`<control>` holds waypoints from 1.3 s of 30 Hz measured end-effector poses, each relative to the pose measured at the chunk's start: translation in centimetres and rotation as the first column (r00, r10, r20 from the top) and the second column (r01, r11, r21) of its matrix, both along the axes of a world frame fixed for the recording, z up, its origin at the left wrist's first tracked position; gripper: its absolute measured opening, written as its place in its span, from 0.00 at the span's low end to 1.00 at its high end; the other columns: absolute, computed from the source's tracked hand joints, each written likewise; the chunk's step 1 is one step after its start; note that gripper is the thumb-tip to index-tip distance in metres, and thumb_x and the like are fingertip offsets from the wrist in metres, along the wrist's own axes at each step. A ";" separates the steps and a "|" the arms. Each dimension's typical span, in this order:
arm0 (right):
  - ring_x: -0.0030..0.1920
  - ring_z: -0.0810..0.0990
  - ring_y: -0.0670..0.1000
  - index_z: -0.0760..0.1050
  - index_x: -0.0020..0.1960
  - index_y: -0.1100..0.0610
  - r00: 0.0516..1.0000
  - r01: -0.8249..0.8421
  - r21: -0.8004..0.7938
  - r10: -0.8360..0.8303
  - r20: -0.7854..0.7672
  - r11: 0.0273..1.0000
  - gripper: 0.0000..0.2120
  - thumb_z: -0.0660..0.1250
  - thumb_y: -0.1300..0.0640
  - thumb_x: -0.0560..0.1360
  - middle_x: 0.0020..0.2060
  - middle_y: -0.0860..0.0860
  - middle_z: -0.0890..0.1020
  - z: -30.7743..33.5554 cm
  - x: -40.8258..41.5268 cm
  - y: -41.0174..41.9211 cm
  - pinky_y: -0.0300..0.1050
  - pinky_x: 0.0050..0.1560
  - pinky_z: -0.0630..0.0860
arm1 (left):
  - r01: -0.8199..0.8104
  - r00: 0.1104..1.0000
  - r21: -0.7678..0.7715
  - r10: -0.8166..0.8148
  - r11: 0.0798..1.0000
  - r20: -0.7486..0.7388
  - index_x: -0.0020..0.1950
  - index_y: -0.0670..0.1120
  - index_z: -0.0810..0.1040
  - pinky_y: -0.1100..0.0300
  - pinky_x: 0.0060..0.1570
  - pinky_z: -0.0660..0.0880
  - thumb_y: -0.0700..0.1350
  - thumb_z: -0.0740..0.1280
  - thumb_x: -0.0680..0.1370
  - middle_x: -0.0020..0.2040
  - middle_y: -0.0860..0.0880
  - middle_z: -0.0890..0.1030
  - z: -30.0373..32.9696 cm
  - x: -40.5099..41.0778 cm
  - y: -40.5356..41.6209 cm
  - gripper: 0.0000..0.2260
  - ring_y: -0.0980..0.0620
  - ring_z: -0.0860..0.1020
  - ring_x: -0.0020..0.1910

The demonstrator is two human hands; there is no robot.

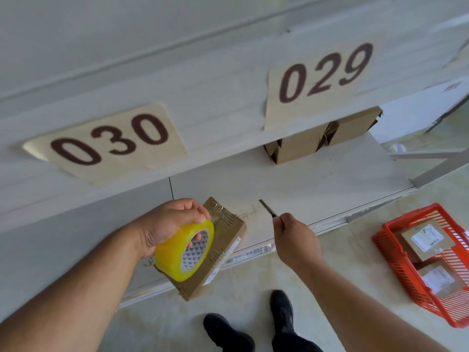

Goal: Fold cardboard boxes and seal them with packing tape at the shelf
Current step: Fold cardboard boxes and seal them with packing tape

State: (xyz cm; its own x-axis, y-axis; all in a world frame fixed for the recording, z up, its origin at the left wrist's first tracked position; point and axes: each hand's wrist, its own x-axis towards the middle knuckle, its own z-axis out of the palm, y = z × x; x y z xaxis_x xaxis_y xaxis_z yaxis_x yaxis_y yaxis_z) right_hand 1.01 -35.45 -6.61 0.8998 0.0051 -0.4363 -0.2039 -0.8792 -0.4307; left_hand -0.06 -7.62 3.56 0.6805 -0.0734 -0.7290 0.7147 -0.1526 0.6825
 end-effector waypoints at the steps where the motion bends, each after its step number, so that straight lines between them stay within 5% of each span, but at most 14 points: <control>1: 0.41 0.74 0.59 0.70 0.48 0.54 1.000 0.011 -0.006 -0.011 -0.005 1.000 0.17 0.49 0.45 0.86 0.41 0.51 0.79 -1.3 1.3 -0.2 0.50 0.42 0.72 | -0.017 1.000 -0.006 0.017 1.000 0.020 0.56 0.38 0.81 0.56 0.32 0.77 0.45 0.72 0.69 0.44 0.39 0.83 0.0 -0.2 -0.1 0.18 0.47 0.81 0.37; 5: 0.53 0.78 0.59 0.78 0.57 0.53 0.998 -0.063 -0.047 0.061 -0.035 0.997 0.19 0.54 0.43 0.84 0.54 0.55 0.83 -3.4 4.7 0.5 0.52 0.53 0.77 | -0.070 0.994 0.000 0.070 0.998 0.082 0.57 0.38 0.78 0.57 0.31 0.78 0.45 0.71 0.69 0.53 0.46 0.87 0.3 -1.0 -0.1 0.19 0.48 0.81 0.36; 7: 0.64 0.76 0.59 0.77 0.67 0.53 0.992 -0.105 -0.088 0.111 0.066 0.991 0.23 0.54 0.40 0.84 0.63 0.54 0.81 -2.7 4.9 1.5 0.54 0.62 0.74 | -0.100 0.991 -0.005 0.100 0.995 0.090 0.55 0.40 0.77 0.56 0.31 0.78 0.45 0.71 0.69 0.56 0.45 0.86 0.2 -1.3 -0.1 0.17 0.48 0.81 0.36; 9: 0.69 0.75 0.55 0.74 0.74 0.50 0.980 -0.127 0.154 0.100 0.172 0.980 0.27 0.53 0.36 0.84 0.68 0.51 0.79 -1.1 4.3 3.8 0.53 0.67 0.74 | -0.131 0.986 -0.021 0.133 0.991 0.099 0.54 0.41 0.77 0.56 0.31 0.78 0.44 0.71 0.69 0.57 0.44 0.85 0.1 -1.6 -0.1 0.16 0.47 0.80 0.35; 11: 0.66 0.78 0.51 0.73 0.73 0.47 0.974 -0.217 0.339 0.181 0.134 0.916 0.27 0.54 0.33 0.83 0.67 0.47 0.80 0.3 3.6 7.1 0.51 0.65 0.76 | -0.151 0.982 -0.028 0.154 0.988 0.109 0.53 0.41 0.77 0.56 0.32 0.78 0.45 0.72 0.69 0.57 0.42 0.85 0.1 -1.9 0.0 0.15 0.47 0.80 0.35; 13: 0.61 0.81 0.55 0.74 0.70 0.45 0.945 -0.325 0.309 0.315 0.084 0.894 0.23 0.55 0.35 0.83 0.60 0.48 0.83 0.1 3.1 9.4 0.51 0.58 0.79 | -0.165 0.979 -0.022 0.167 0.986 0.120 0.52 0.42 0.77 0.56 0.33 0.78 0.46 0.73 0.68 0.57 0.42 0.85 0.2 -2.1 -0.1 0.15 0.47 0.81 0.36; 17: 0.53 0.82 0.52 0.75 0.68 0.40 0.957 -0.276 0.270 0.289 -0.005 0.922 0.21 0.57 0.33 0.81 0.52 0.45 0.85 -0.2 3.5 10.0 0.49 0.51 0.80 | -0.260 0.956 -0.052 0.264 0.964 0.131 0.54 0.42 0.77 0.56 0.33 0.78 0.45 0.71 0.69 0.57 0.43 0.85 0.8 -2.9 0.1 0.16 0.48 0.79 0.34; 24: 0.44 0.81 0.50 0.78 0.55 0.46 0.972 -0.223 0.271 0.233 -0.004 0.936 0.24 0.48 0.35 0.83 0.41 0.45 0.82 -0.8 2.5 9.6 0.48 0.47 0.80 | -0.612 0.717 -0.278 0.668 0.741 0.202 0.52 0.46 0.75 0.61 0.26 0.73 0.41 0.68 0.73 0.54 0.43 0.85 3.4 -9.7 4.2 0.09 0.52 0.76 0.31; 28: 0.59 0.79 0.56 0.74 0.67 0.44 0.958 -0.270 0.173 0.282 -0.046 0.947 0.25 0.44 0.37 0.84 0.58 0.50 0.83 0.7 2.4 10.4 0.54 0.61 0.76 | -0.739 0.598 -0.218 0.769 0.638 0.225 0.49 0.47 0.77 0.61 0.27 0.75 0.38 0.63 0.80 0.54 0.43 0.84 3.1 -13.3 4.9 0.06 0.52 0.79 0.32; 31: 0.81 0.58 0.58 0.53 0.84 0.54 0.925 -0.363 -0.029 0.364 0.111 0.931 0.31 0.43 0.40 0.86 0.82 0.55 0.60 1.6 0.5 10.6 0.56 0.81 0.56 | -0.802 0.518 -0.187 0.816 0.568 0.256 0.48 0.48 0.78 0.61 0.28 0.76 0.38 0.63 0.81 0.51 0.46 0.85 3.0 -14.8 4.6 0.07 0.52 0.80 0.32; 33: 0.84 0.52 0.56 0.51 0.84 0.56 0.715 -0.607 -0.065 0.580 0.390 0.792 0.33 0.47 0.39 0.85 0.84 0.54 0.54 2.1 -2.1 10.6 0.56 0.83 0.50 | -0.827 0.478 -0.190 0.840 0.529 0.259 0.47 0.49 0.78 0.62 0.29 0.77 0.38 0.63 0.81 0.49 0.48 0.85 3.1 -15.6 4.4 0.08 0.53 0.81 0.33; 36: 0.84 0.51 0.56 0.52 0.85 0.51 0.169 -0.927 -0.244 0.897 0.408 0.286 0.38 0.53 0.33 0.81 0.84 0.52 0.55 0.1 -4.6 10.4 0.59 0.83 0.43 | -0.857 0.428 -0.188 0.867 0.479 0.256 0.47 0.48 0.78 0.61 0.31 0.79 0.38 0.64 0.81 0.49 0.47 0.85 3.3 -16.8 4.3 0.07 0.53 0.83 0.35; 39: 0.82 0.59 0.57 0.58 0.83 0.48 0.066 -0.899 -0.381 0.927 0.368 0.215 0.32 0.56 0.39 0.82 0.83 0.51 0.60 -1.6 -2.7 9.6 0.59 0.81 0.44 | -0.873 0.375 -0.221 0.887 0.436 0.269 0.48 0.49 0.79 0.49 0.50 0.82 0.39 0.66 0.80 0.53 0.44 0.84 3.5 -17.4 4.0 0.05 0.47 0.84 0.45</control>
State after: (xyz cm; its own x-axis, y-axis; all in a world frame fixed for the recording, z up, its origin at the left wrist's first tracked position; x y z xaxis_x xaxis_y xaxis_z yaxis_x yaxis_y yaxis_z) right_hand -1.69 -25.80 -8.21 0.2437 0.9690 -0.0405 0.9634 -0.2467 -0.1049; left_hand -17.46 -3.65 7.05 0.5476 0.6822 -0.4846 0.1878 0.4642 0.8656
